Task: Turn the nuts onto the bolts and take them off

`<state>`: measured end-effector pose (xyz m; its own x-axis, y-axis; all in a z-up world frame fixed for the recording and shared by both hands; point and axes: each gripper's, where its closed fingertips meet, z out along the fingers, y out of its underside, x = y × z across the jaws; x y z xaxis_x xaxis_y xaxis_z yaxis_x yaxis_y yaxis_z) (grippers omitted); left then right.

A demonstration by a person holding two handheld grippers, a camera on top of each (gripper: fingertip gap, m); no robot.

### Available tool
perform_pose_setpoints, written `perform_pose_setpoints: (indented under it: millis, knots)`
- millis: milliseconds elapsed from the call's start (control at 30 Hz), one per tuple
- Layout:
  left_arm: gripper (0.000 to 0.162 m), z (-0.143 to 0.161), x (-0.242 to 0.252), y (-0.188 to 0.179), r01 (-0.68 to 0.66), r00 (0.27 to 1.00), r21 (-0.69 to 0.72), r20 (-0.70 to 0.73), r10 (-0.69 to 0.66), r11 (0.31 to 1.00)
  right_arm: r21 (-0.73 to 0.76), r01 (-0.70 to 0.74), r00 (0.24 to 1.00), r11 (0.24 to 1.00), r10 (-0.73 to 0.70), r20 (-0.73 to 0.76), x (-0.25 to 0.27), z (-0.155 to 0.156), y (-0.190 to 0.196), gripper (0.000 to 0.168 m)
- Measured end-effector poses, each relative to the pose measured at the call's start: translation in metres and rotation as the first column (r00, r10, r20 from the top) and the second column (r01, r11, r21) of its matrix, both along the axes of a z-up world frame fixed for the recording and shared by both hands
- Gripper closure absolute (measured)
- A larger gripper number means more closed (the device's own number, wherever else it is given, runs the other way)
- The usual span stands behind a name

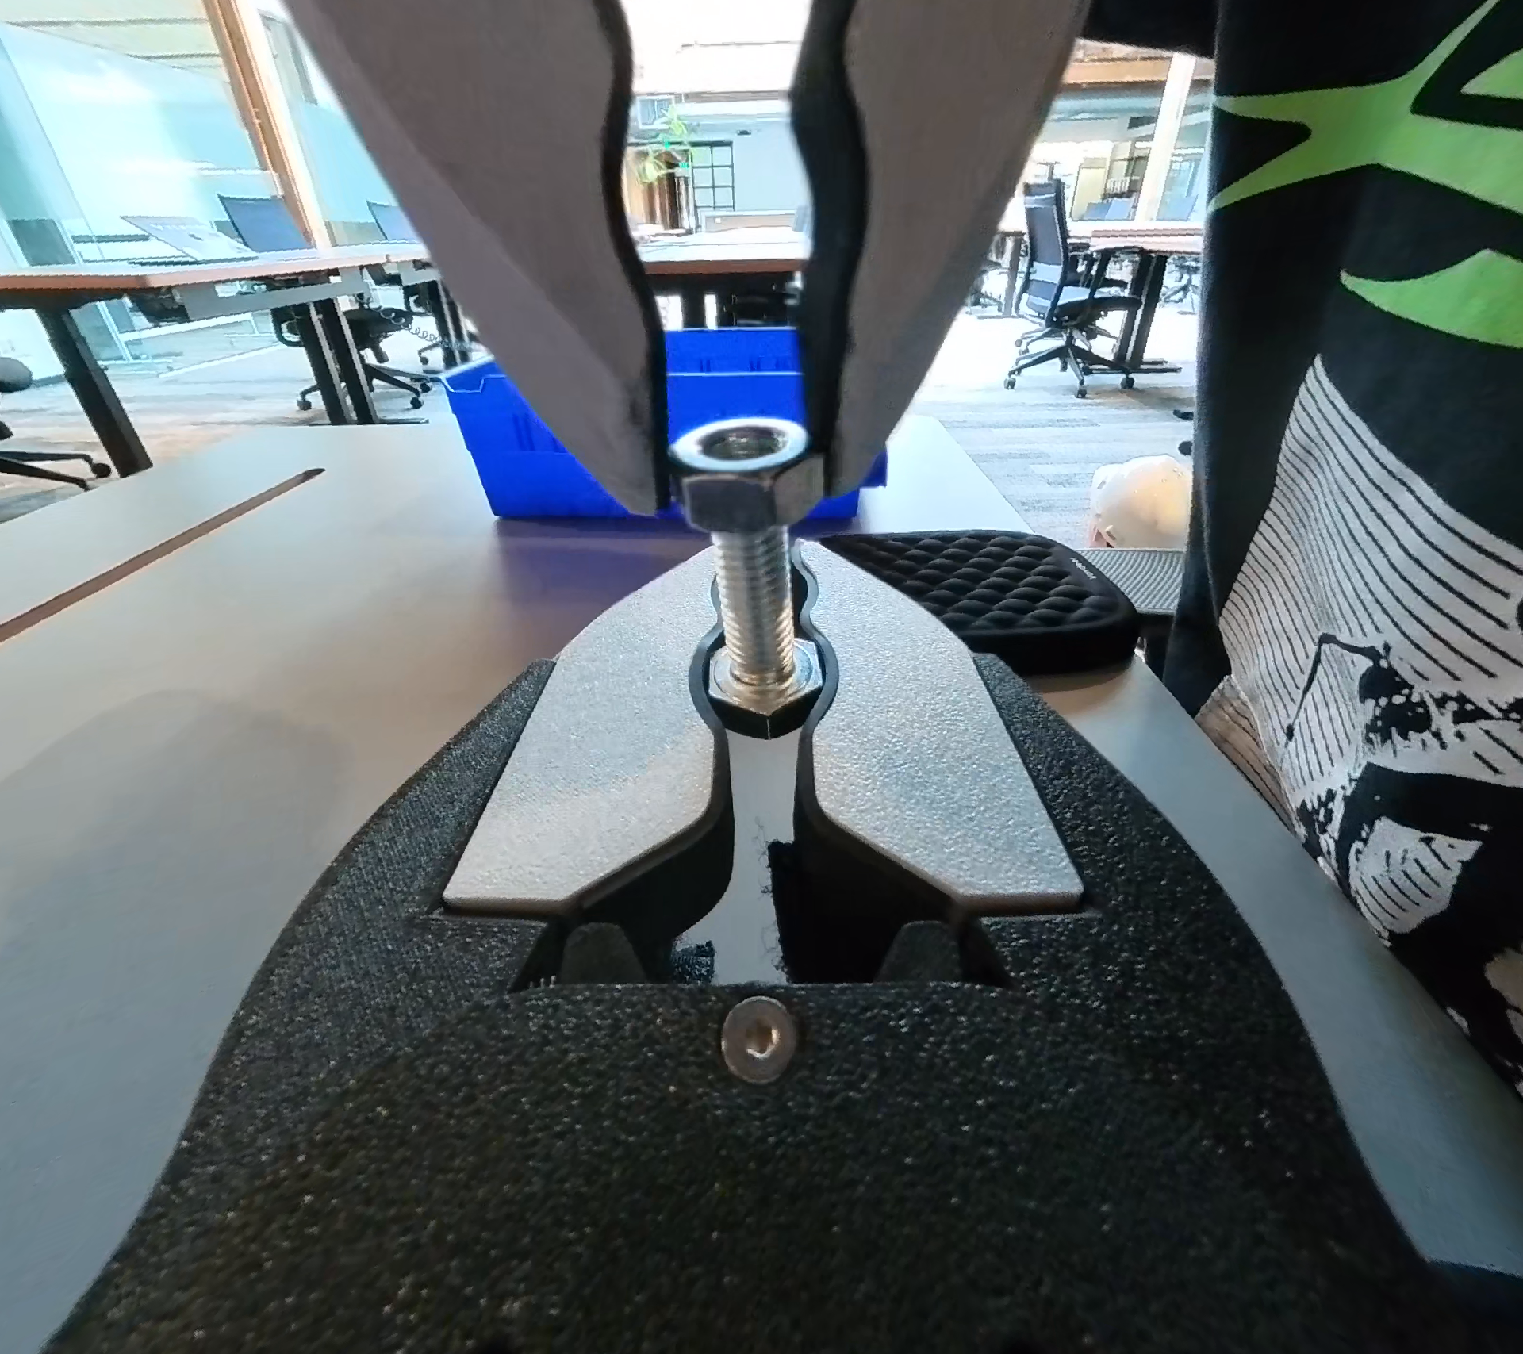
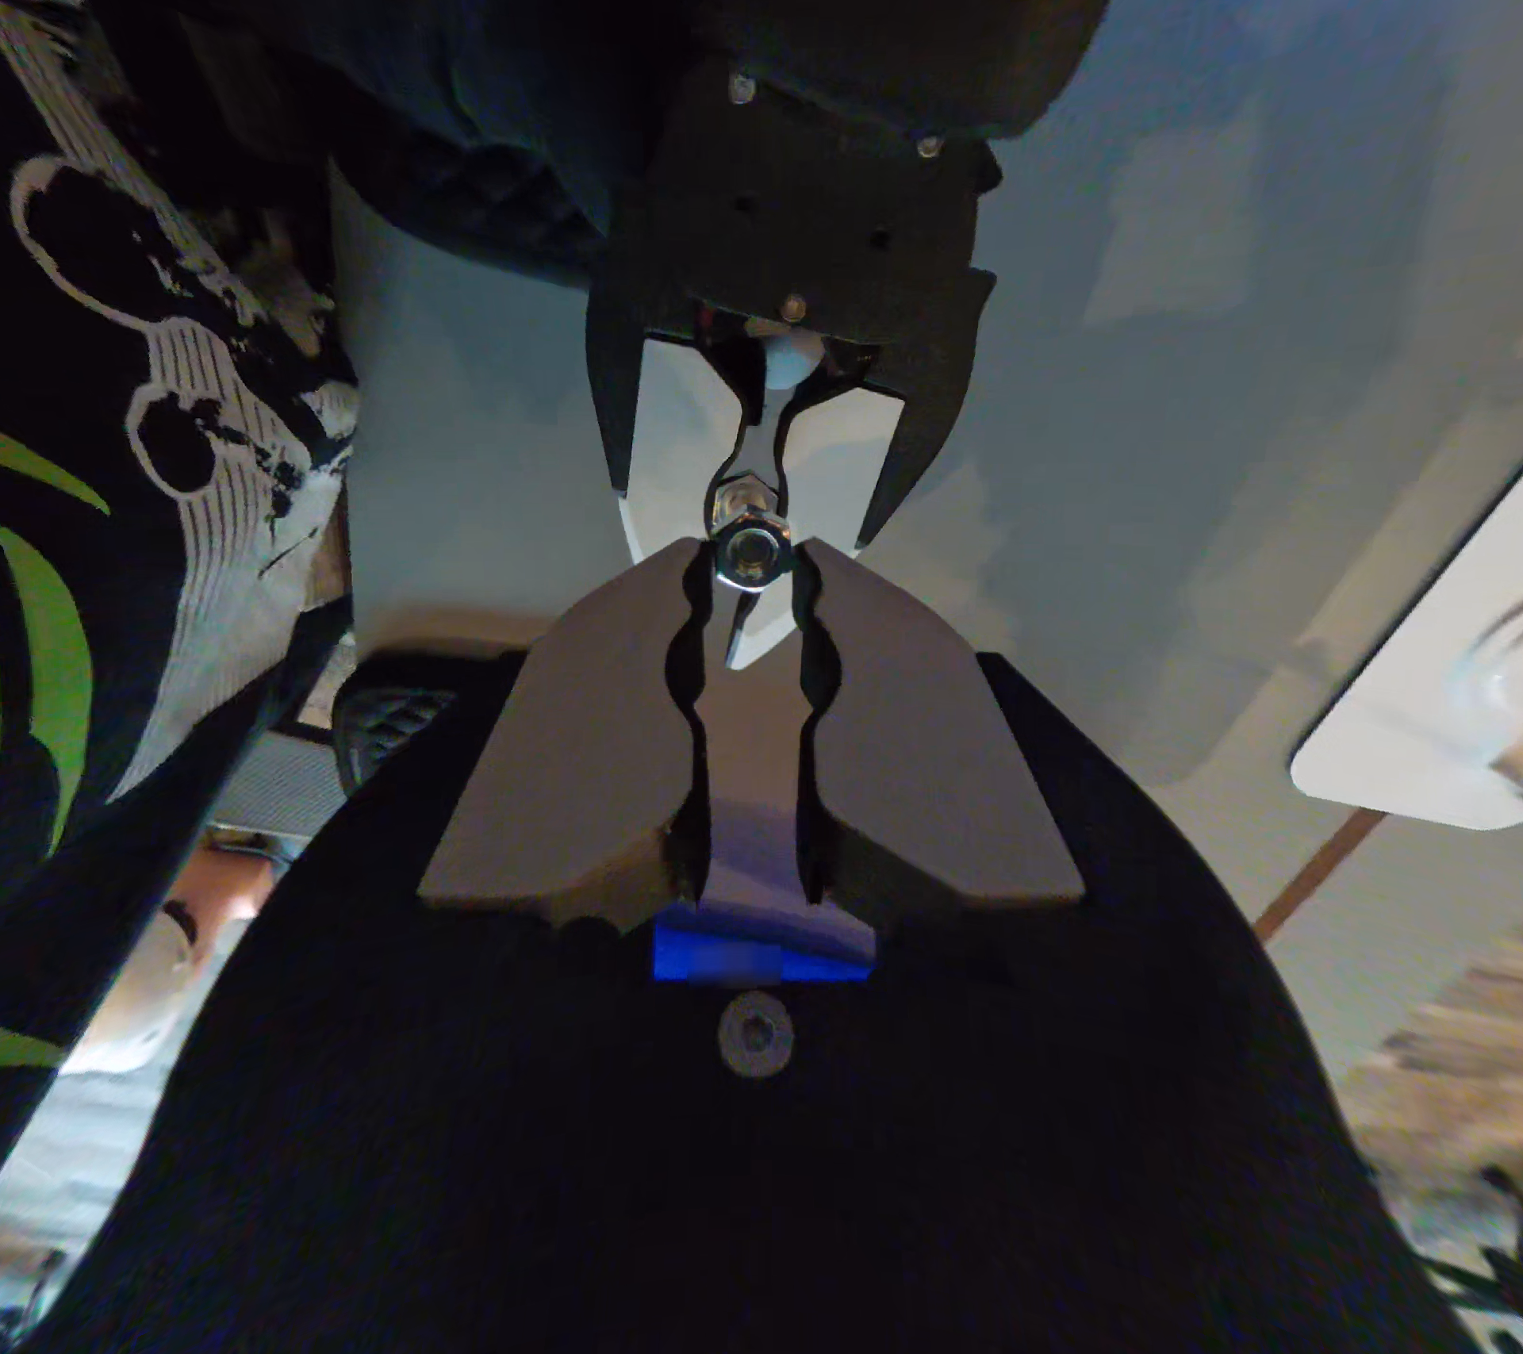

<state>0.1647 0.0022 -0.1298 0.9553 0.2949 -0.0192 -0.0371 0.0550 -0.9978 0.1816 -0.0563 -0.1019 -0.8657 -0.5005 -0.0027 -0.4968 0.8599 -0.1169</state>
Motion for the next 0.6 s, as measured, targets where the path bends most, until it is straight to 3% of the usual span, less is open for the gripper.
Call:
perform_pose_setpoints:
  millis: [67, 133, 167, 233, 300, 467, 600]
  knots:
    - [0.152, 0.000, 0.000, 0.000, 0.001, 1.000, 0.002, 0.001, -0.001, 1.000, -0.011, -0.069, 0.997, 0.998, 0.070, 0.019, 0.003, 0.003, -0.002, 0.132]
    - [0.151, 0.000, 0.001, 0.001, 0.005, 1.000, -0.001, -0.001, -0.005, 1.000, -0.017, -0.285, 0.959, 0.958, 0.284, -0.019, 0.000, 0.008, -0.003, 0.124]
    - [0.151, 0.000, 0.001, 0.001, 0.006, 1.000, -0.001, -0.001, -0.006, 1.000, -0.017, -0.418, 0.907, 0.908, 0.417, -0.055, -0.002, 0.010, -0.004, 0.124]
    - [0.151, 0.000, 0.001, 0.001, 0.008, 1.000, 0.002, -0.001, -0.008, 1.000, 0.002, -0.684, 0.725, 0.730, 0.680, -0.107, -0.004, 0.014, -0.001, 0.126]
    - [0.151, 0.000, 0.001, 0.001, 0.010, 1.000, 0.001, 0.000, -0.010, 1.000, 0.010, -0.821, 0.566, 0.571, 0.816, -0.118, -0.002, 0.012, 0.001, 0.131]
    - [0.151, 0.000, 0.001, 0.001, 0.012, 1.000, 0.002, -0.001, -0.012, 1.000, -0.042, -0.855, 0.518, 0.516, 0.853, -0.068, 0.004, 0.008, -0.004, 0.149]
    - [0.151, 0.001, 0.001, 0.000, 0.010, 1.000, 0.006, 0.000, -0.010, 1.000, -0.052, -0.831, 0.556, 0.554, 0.830, -0.045, 0.003, 0.007, -0.004, 0.154]
